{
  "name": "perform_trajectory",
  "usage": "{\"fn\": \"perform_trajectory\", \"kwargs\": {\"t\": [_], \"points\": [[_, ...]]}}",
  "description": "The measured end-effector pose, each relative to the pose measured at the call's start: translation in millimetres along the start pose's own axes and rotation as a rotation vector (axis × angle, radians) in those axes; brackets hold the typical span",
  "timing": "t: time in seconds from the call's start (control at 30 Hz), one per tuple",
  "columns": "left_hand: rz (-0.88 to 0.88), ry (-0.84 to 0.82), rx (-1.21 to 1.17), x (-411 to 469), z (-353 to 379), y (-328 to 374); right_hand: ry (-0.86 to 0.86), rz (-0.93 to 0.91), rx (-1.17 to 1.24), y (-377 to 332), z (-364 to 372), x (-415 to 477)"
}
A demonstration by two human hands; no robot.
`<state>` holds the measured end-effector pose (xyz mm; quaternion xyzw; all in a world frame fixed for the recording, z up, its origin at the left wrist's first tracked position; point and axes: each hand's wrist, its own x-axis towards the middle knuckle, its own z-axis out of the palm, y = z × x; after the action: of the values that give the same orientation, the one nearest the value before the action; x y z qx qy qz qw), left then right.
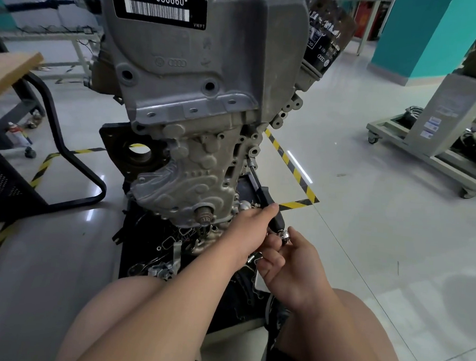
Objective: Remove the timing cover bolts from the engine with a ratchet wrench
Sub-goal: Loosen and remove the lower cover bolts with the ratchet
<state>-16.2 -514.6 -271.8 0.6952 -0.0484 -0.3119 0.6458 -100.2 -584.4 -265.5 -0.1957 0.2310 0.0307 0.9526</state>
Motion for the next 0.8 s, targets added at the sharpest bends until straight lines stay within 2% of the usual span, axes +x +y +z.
{"fn": "perform_trajectory", "kwargs": {"t": [0.1,0.33,0.53,0.6,0.7,0.8], "points": [[0.016,0.057,0.029,0.4,0.6,-1.3,0.094,-0.002,-0.108,-1.1,0.6,-2.0],[0.016,0.075,-0.006,-1.2,11.5,3.7,0.352,-0.152,-0.274,-9.5,13.1,-1.5],[-0.001,0.061,-0.037,-5.0,11.2,3.0,0.386,-0.196,-0.429,-4.1,16.2,-0.7],[0.038,0.085,-0.008,-2.9,9.9,3.0,0.407,-0.296,-0.587,-3.0,14.6,-1.5],[0.094,0.112,-0.008,-1.8,8.9,6.6,0.450,-0.580,-0.930,1.1,13.5,-5.3],[0.110,0.118,-0.023,-2.8,7.6,6.0,0.376,-0.755,-1.198,9.1,10.2,-9.3]]}}
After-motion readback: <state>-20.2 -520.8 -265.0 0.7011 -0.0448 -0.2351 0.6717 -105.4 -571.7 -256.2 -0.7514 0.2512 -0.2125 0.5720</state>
